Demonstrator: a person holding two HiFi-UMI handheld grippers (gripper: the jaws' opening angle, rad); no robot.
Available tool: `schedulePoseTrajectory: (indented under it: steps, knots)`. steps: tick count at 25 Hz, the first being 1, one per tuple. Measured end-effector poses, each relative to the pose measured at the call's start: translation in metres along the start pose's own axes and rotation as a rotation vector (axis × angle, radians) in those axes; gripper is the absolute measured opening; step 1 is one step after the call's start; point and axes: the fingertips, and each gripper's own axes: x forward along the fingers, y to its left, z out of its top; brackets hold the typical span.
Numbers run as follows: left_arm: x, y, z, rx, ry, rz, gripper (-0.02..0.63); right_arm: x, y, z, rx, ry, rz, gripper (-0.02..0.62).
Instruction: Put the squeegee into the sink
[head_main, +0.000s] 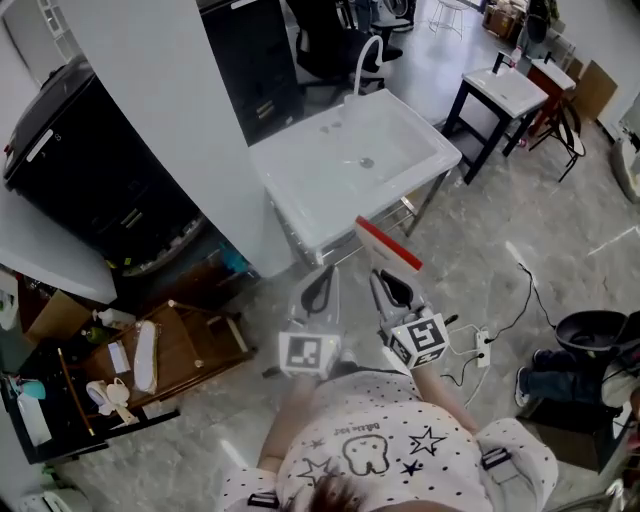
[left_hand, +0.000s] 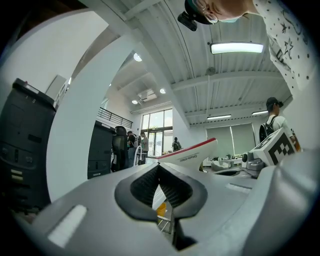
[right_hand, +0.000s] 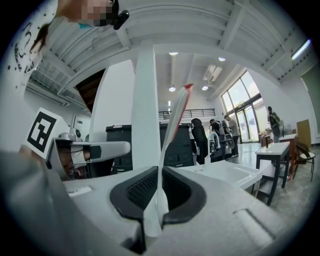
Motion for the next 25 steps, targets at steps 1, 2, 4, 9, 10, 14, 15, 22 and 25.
schedulePoseTrajectory:
  steps: [1, 2, 4, 9, 10, 14, 15, 22, 25]
  knots:
    - [0.004, 0.003, 0.003, 0.004, -0.007, -0.002, -0.01, 0.003, -0.003, 0.004, -0.009, -0.012, -0.01, 0.028]
    - [0.005, 0.005, 0.005, 0.006, -0.012, -0.007, -0.011, 0.005, -0.004, 0.007, -0.017, -0.021, -0.02, 0.028]
    - [0.007, 0.007, 0.005, 0.008, -0.014, -0.023, -0.011, 0.008, -0.002, 0.01, -0.029, -0.028, -0.037, 0.028]
    - [0.016, 0.017, -0.002, -0.002, -0.029, -0.054, -0.011, 0.018, 0.0, 0.006, -0.024, -0.017, -0.078, 0.028]
    - [0.018, 0.021, -0.003, -0.003, -0.026, -0.058, -0.011, 0.022, 0.002, 0.007, -0.023, -0.015, -0.083, 0.028]
    - [0.027, 0.04, 0.003, -0.007, -0.016, -0.082, -0.011, 0.045, 0.006, 0.017, -0.023, -0.022, -0.094, 0.028]
    - [0.029, 0.044, 0.004, -0.01, -0.012, -0.089, -0.011, 0.05, 0.007, 0.018, -0.02, -0.022, -0.1, 0.028]
    - [0.04, 0.068, -0.004, -0.038, 0.013, -0.13, -0.011, 0.074, 0.014, 0.015, 0.0, 0.011, -0.125, 0.028]
    - [0.041, 0.077, -0.01, -0.048, 0.027, -0.128, -0.011, 0.081, 0.014, 0.01, 0.009, 0.016, -0.128, 0.028]
